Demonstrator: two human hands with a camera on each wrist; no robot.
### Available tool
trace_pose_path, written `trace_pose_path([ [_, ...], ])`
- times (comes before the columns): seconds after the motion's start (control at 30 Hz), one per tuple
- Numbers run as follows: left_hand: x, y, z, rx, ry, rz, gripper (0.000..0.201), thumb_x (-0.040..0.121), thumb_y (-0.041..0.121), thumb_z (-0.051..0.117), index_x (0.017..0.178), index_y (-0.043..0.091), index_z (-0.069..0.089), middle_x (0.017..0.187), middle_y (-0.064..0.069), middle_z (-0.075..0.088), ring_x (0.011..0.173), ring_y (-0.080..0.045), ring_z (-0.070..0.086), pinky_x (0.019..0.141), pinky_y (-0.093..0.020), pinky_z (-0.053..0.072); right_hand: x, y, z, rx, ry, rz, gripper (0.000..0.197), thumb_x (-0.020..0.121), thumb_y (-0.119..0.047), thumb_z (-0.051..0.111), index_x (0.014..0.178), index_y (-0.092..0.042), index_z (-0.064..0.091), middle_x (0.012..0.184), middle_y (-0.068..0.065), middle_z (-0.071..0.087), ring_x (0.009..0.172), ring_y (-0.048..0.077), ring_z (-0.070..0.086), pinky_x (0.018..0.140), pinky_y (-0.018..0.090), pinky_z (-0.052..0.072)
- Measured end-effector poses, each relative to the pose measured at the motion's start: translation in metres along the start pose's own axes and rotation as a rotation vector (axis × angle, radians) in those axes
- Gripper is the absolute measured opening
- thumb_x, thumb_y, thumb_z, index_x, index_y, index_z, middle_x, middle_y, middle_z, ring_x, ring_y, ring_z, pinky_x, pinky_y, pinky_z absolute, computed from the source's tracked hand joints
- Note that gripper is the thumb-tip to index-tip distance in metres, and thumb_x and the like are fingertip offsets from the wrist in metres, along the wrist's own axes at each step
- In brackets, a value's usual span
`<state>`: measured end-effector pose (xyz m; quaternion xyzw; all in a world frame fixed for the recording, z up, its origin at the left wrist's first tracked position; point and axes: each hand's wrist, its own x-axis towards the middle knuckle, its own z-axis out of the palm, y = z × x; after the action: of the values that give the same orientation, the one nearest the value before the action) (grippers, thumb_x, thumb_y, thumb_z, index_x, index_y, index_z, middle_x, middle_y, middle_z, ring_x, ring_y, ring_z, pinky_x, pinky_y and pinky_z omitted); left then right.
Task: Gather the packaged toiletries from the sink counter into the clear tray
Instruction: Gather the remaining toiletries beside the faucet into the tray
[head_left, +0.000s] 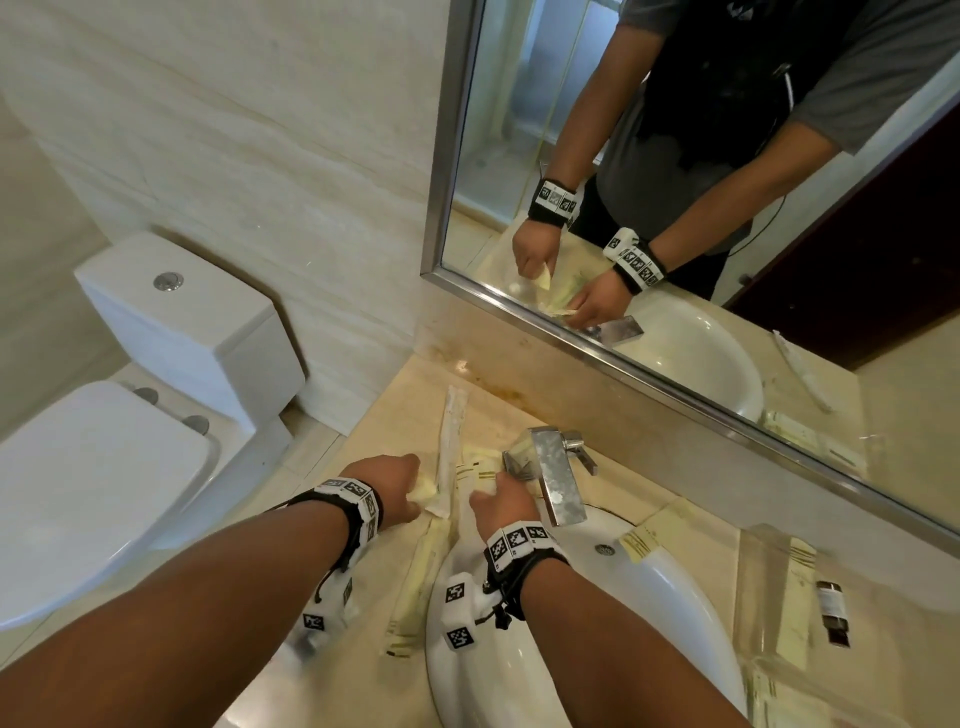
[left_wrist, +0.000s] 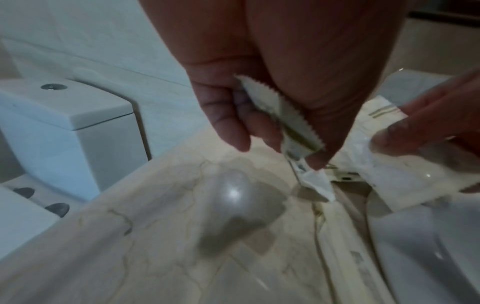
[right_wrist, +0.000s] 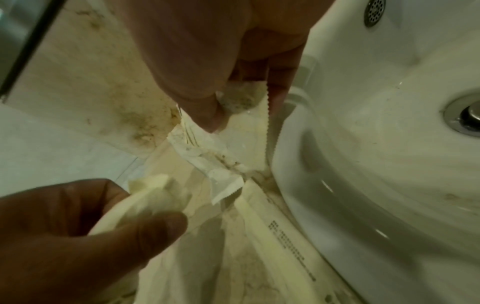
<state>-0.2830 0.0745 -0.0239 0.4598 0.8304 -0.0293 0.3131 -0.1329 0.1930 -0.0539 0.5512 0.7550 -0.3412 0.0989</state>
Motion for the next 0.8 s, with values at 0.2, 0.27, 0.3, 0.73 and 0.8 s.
trace_pose_path([
  [0.2,-0.027,0.026,-0.004,-0.106,0.048,0.05,0.081,0.076,0.068,0.064,0.139,0.025,0.036,0.122,-0.002,0.063,0.105,-0.021,0.063,0.086,-0.035,0.051,-0.029,0.015,-0.007,0.098,-0.029,-0.094,0.03,0.084,-0.033,0.058,0.111,-0.018,0.058,0.101,0.006,0.066,0.089,0.024,0.064,0.082,0.033,0.053],
  [0.27,-0.036,0.036,-0.004,-0.098,0.059,0.061,0.08,0.081,0.07,0.057,0.141,0.023,0.037,0.126,-0.004,0.062,0.111,-0.023,0.061,0.09,-0.035,0.05,-0.041,0.024,-0.011,0.156,-0.049,-0.116,0.036,0.082,-0.034,0.058,0.116,-0.023,0.059,0.102,0.001,0.068,0.091,0.021,0.065,0.087,0.035,0.055],
  [0.3,-0.04,0.042,-0.004,-0.087,0.068,0.068,0.076,0.084,0.069,0.054,0.141,0.021,0.038,0.127,-0.006,0.062,0.112,-0.024,0.06,0.091,-0.036,0.049,-0.047,0.03,-0.013,0.179,-0.053,-0.124,0.036,0.081,-0.034,0.058,0.116,-0.025,0.06,0.102,-0.001,0.069,0.091,0.02,0.066,0.088,0.036,0.056],
  [0.73,-0.073,0.19,0.023,0.128,0.08,0.316,0.057,0.087,0.031,0.055,0.142,0.025,0.04,0.132,-0.006,0.061,0.115,-0.026,0.059,0.09,-0.03,0.047,-0.112,0.17,-0.079,0.29,0.06,-0.038,0.035,0.088,-0.046,0.045,0.103,-0.02,0.063,0.098,0.008,0.066,0.092,0.028,0.062,0.08,0.034,0.047],
  [0.8,-0.075,0.225,0.031,0.15,0.082,0.345,0.051,0.089,0.028,0.052,0.139,0.023,0.043,0.129,-0.006,0.063,0.113,-0.026,0.06,0.087,-0.03,0.047,-0.121,0.199,-0.092,0.279,0.112,-0.013,0.024,0.09,-0.04,0.045,0.084,-0.021,0.057,0.076,0.004,0.058,0.072,0.022,0.056,0.065,0.032,0.042],
])
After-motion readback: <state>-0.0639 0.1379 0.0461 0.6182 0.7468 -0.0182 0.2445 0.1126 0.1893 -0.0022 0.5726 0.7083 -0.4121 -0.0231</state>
